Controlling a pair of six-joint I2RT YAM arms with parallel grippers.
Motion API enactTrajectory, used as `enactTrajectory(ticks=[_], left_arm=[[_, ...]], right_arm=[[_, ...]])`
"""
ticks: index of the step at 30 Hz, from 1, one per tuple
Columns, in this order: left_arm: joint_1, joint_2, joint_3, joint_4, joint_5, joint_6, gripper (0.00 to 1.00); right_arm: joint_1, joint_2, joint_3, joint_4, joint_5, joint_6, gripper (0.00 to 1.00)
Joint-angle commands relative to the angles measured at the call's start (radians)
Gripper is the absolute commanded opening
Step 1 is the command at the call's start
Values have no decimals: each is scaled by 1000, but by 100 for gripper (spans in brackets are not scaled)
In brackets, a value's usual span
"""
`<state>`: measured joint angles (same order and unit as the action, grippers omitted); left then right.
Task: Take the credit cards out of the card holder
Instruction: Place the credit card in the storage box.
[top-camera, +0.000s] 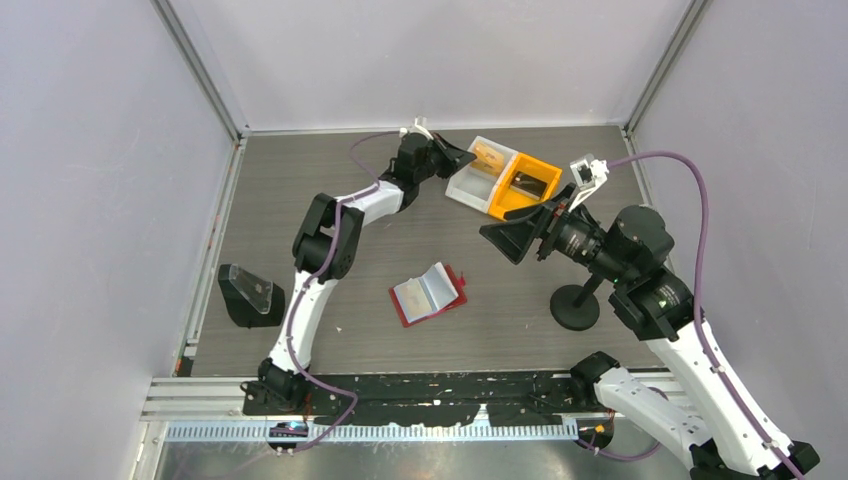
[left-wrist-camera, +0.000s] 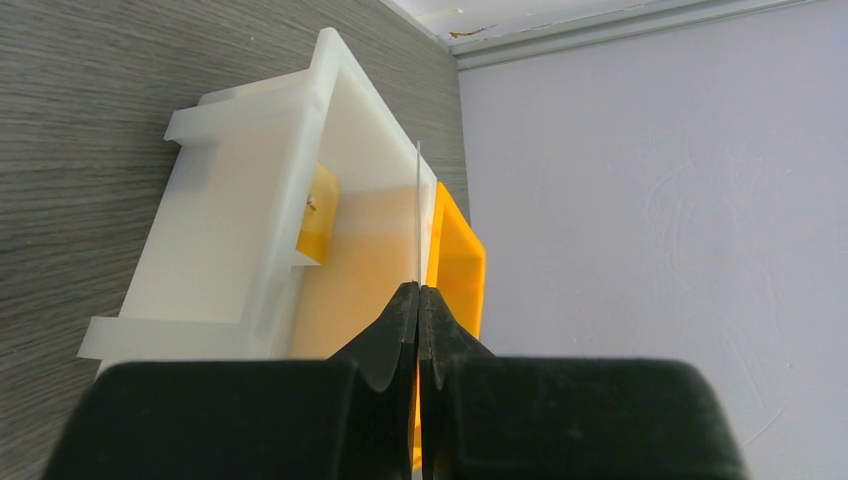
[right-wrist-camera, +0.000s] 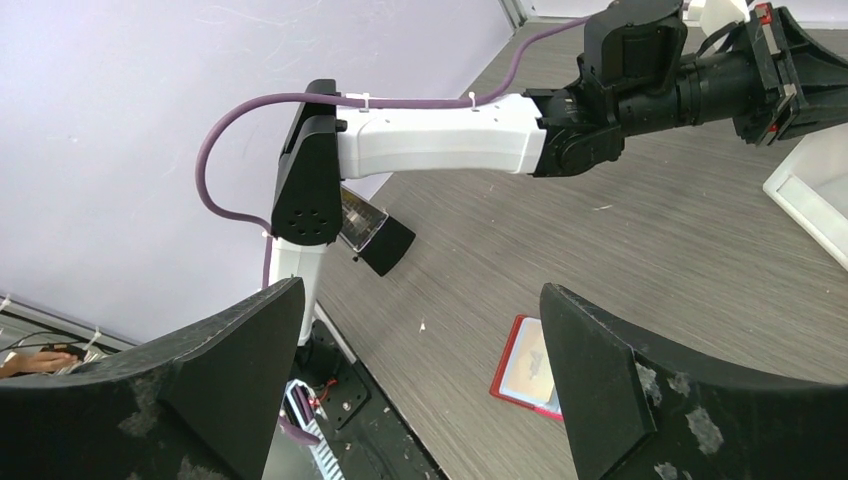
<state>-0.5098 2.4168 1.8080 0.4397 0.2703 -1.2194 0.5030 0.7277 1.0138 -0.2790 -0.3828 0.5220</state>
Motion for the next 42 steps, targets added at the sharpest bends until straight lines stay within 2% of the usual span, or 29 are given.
enactTrajectory(ticks=[1,13,31,38,42], left_arm=[[-7,20,71,-19,-17,33,0],[-18,89,184,-121,-22,63,0],[-24,117,269,-257,-27,107,16],[-24,88,256,-257,23,105,20],[-28,5,214,-246,60,135,22]], right_arm=[[5,6,26,23,8,-13,95],[5,-2,21,23,9,-11,95],[5,-13,11,29,10,5,95],[5,-25,0,23,16,11,95],[5,-14,25,-33,39,-31,96]])
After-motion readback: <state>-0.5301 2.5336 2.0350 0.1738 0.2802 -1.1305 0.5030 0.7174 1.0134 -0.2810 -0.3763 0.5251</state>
